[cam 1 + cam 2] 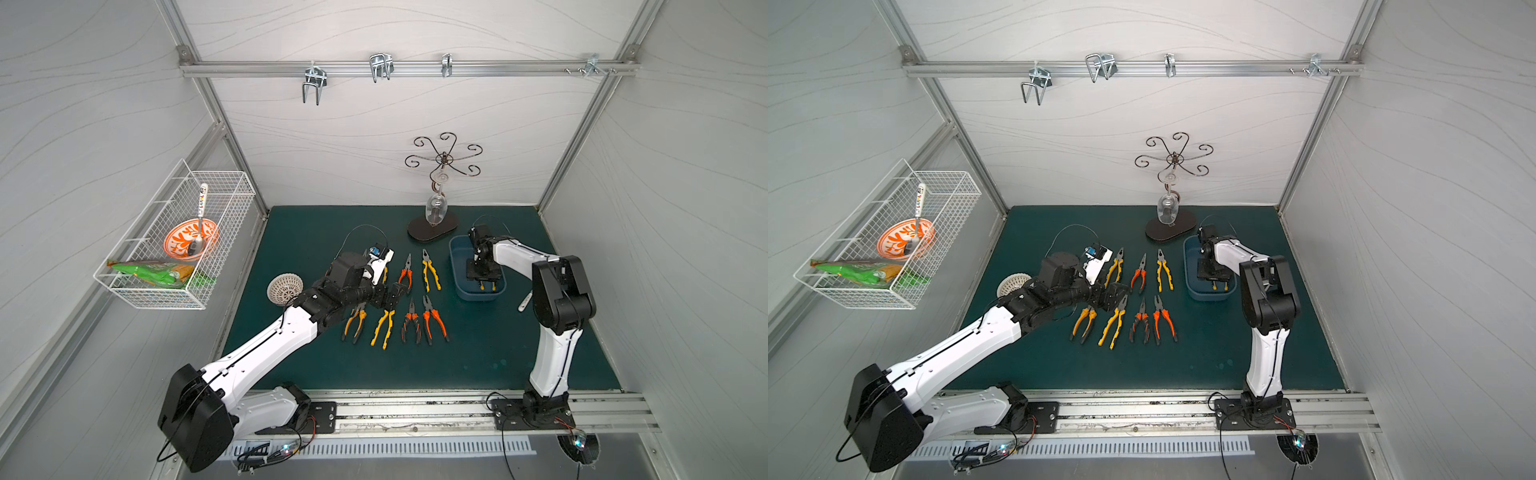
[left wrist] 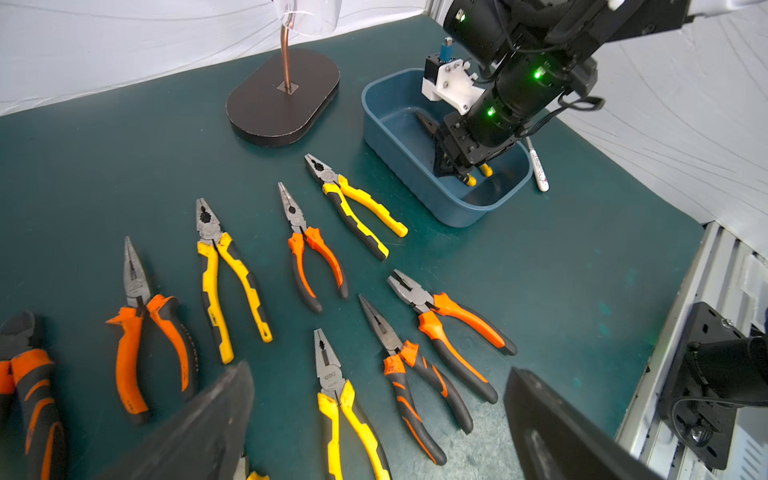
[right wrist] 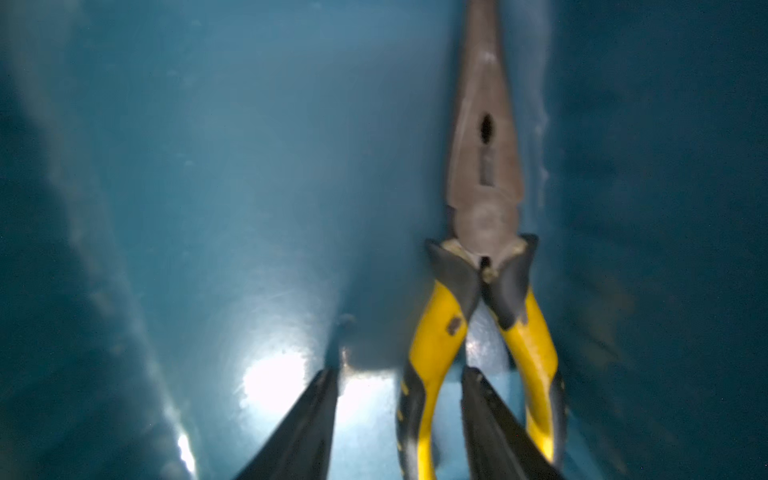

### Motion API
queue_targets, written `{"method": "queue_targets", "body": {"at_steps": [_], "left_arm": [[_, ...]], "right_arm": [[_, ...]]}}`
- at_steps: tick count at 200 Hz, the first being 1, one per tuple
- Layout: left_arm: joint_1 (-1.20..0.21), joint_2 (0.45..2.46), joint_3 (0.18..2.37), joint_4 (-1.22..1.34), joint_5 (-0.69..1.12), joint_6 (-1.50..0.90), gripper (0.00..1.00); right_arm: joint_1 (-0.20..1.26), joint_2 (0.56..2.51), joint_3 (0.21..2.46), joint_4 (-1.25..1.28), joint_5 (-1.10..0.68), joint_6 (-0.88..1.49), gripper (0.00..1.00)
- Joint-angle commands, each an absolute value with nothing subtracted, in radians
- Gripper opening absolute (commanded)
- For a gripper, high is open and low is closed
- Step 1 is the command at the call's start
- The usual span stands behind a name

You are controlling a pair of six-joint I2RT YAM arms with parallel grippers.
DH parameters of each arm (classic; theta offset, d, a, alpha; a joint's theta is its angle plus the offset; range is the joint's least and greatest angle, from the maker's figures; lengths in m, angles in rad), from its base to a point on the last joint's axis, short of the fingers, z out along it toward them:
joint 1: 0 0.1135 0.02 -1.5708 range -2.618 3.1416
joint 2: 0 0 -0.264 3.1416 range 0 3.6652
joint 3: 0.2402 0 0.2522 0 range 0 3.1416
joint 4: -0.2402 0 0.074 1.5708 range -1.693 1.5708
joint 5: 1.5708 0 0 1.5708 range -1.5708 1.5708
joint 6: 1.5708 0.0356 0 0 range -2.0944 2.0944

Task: Take the pliers out of the storage box
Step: Pick up the pliers from the storage box.

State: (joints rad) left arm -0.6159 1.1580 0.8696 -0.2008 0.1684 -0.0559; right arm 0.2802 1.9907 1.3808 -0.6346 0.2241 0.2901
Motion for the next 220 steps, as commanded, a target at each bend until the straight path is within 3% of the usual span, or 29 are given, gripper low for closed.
{"method": "queue_targets", "body": {"at_steps": [1, 22, 71, 129, 220], "left_arm": [[-0.618, 1.136, 0.873, -0.149, 0.139, -0.048, 1.0], [-0.618, 1.135, 0.871, -0.153, 0.136, -0.048, 1.0], [-0.617, 1.14, 0.875, -0.149, 0.127, -0.072, 1.0], [-0.537, 1.199, 0.874, -0.079, 0.218, -0.344, 1.0], [-0.502, 1.432, 0.941, 0.305, 0.382, -0.66, 0.93]], "right_arm": [[0.268, 2.035, 1.393, -0.683, 0.209, 0.293, 0.41], [0.266, 2.021, 1.387, -0.681, 0.211, 0.282, 0.25], [0.27, 1.949, 1.353, -0.672, 0.216, 0.266, 0.0], [0.315, 1.795, 1.272, -0.605, 0.223, 0.254, 0.0], [0.443, 1.553, 1.226, -0.533, 0.195, 0.217, 0.0]]}}
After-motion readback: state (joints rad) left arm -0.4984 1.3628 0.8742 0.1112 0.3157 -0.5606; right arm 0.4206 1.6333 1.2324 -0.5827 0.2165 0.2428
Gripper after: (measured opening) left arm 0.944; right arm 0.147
